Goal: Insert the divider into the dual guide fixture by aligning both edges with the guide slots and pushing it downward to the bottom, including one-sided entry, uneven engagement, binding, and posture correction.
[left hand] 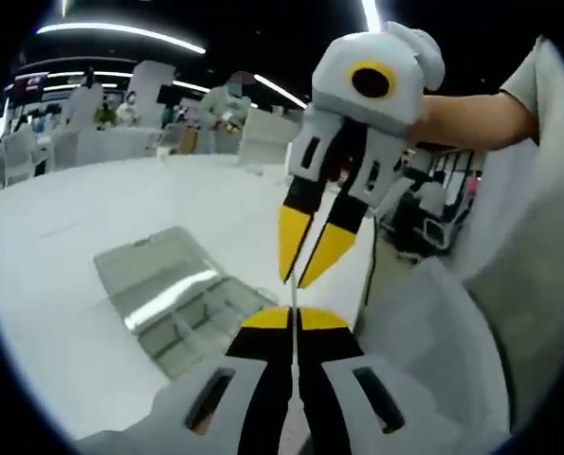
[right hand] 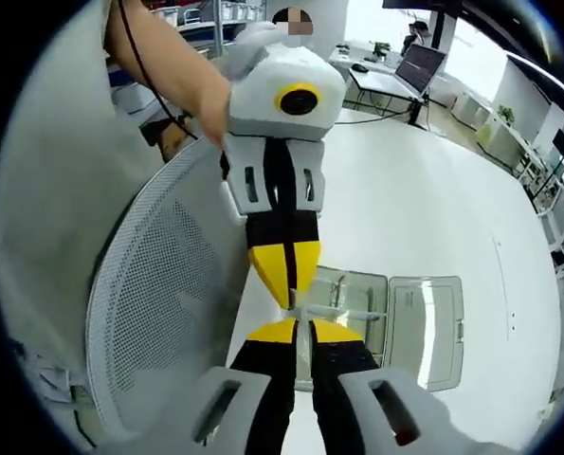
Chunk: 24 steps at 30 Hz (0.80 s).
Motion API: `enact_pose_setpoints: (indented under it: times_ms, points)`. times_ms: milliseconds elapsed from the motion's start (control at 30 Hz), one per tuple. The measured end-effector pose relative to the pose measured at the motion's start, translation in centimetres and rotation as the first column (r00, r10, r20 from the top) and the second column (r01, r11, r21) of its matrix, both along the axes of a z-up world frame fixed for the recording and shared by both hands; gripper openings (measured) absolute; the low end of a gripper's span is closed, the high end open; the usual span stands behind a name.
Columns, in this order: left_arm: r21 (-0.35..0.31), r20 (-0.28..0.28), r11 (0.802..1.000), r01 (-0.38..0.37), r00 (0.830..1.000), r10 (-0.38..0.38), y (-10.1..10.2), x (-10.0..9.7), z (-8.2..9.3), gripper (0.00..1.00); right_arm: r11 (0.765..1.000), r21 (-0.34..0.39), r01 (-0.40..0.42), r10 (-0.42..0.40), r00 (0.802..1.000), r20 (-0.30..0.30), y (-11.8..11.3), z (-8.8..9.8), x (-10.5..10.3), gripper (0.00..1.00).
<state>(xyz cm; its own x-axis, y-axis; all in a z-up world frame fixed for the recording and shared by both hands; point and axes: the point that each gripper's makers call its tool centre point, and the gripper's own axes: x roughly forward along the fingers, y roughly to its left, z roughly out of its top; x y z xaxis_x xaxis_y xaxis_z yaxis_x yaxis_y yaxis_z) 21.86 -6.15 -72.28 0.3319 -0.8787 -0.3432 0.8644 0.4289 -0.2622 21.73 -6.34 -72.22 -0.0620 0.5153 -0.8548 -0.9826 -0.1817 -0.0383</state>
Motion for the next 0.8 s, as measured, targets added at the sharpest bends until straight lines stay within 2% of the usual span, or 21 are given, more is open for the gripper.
enact_pose_setpoints:
  times_ms: [400,667,700,800]
  points:
    - [0.030,0.038,0.999,0.026,0.999,-0.027,0.1,-0.4,-0.3,0.00,0.999,-0.036,0.004,-0.006,0.998,-0.055,0.1,-0.5,-0.5,0.00]
    - [0.048,0.061,0.998,0.047,0.997,-0.050,-0.3,-0.8,0.0,0.00,0.997,-0.068,0.048,-0.055,0.993,-0.109,0.0,-0.6,-1.0,0.00]
    - [0.049,0.059,0.998,0.049,0.997,-0.052,-0.3,-0.9,0.0,0.00,0.993,-0.086,0.079,-0.090,0.988,-0.129,-0.1,-0.6,-1.1,0.00]
    - [0.046,0.042,0.998,0.053,0.998,-0.055,-0.4,-1.0,-0.2,0.00,0.989,-0.114,0.099,-0.117,0.980,-0.164,-0.2,-0.6,-1.4,0.00]
